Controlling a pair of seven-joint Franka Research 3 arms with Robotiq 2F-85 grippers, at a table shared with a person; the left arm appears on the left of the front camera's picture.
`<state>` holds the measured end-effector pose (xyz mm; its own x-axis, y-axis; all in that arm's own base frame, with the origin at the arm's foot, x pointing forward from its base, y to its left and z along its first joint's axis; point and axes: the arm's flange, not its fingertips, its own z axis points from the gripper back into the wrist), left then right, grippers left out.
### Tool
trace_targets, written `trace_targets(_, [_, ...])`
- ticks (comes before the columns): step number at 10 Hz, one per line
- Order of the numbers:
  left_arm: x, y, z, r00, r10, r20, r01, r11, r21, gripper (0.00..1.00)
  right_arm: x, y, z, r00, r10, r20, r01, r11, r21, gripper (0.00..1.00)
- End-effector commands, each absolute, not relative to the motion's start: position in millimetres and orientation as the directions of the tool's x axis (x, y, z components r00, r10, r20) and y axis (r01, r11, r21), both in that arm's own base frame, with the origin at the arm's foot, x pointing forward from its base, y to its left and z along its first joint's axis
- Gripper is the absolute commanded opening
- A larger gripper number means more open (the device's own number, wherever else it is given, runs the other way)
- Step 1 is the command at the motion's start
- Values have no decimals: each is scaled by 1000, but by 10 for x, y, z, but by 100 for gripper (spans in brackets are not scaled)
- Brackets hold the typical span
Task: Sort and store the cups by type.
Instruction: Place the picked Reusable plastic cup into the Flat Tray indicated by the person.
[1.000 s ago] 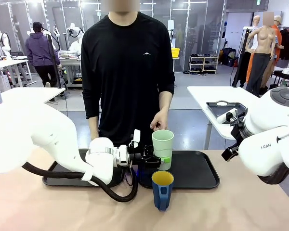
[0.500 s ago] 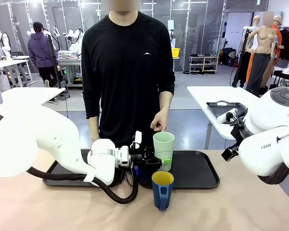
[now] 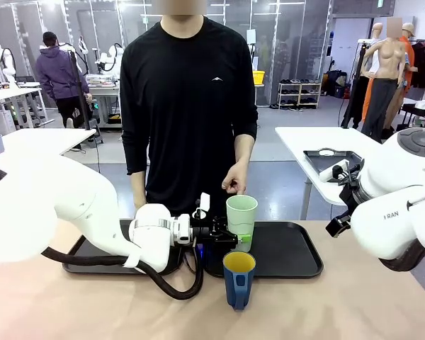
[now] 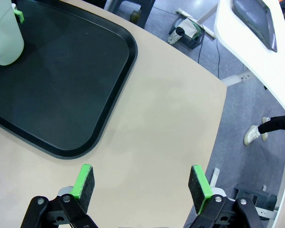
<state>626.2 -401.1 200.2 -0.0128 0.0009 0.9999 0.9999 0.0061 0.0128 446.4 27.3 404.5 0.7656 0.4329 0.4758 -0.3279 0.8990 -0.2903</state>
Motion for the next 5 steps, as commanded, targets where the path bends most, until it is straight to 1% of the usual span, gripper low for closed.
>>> trace_targets(1, [6320,-4020,1703,15,-39,999,1000,9,-15,83,4450,269,4023,767,433,474,-328,899,-289,100])
trace_targets(3, [6342,-4016,1657,25,-47,999,1000,10,-25,88,4450,269,4023,767,433,474,-328,899,-289,100])
trace_targets(5, [6352,-4014,1619,38,-55,998,999,13,-37,100,4450,269,4023,767,433,474,-328,899,-289,100])
